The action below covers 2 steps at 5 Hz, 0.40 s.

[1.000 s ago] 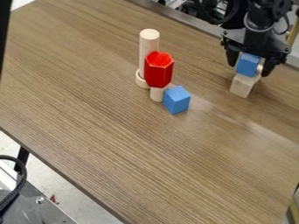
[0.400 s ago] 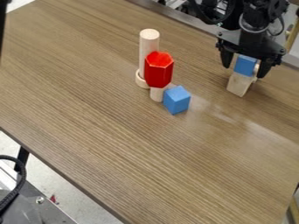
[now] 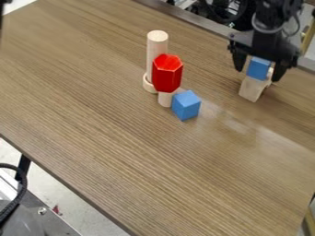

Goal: Put the blue cube on the right side of the table on top of the rectangular block

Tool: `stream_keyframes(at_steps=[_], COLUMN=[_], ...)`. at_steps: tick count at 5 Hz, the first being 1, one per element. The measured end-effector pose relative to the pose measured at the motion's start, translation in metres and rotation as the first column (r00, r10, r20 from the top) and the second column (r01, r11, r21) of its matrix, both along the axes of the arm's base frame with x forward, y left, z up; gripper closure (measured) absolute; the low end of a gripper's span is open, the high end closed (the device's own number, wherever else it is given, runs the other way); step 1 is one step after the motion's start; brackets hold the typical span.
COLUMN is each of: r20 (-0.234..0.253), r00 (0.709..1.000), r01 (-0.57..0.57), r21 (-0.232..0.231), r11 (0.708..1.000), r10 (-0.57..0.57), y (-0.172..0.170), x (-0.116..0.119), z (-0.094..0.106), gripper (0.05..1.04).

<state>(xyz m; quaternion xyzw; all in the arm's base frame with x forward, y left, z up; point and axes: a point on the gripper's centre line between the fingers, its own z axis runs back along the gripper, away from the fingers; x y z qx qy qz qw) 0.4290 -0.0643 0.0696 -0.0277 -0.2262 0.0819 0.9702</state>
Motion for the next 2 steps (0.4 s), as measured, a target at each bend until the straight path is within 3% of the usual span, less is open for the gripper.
stream_keyframes(at_steps=[1,2], r20=[0.066,0.142], r00=[0.998,0.990], r01=[0.004,0.021], r21=[-0.047,-0.058], r11=[0.999,0.998], r10=[-0.001,-0.012], y=[0.016,0.042], x=[-0.003,-0.025], z=[0.050,0.096], gripper=[0.083,0.083])
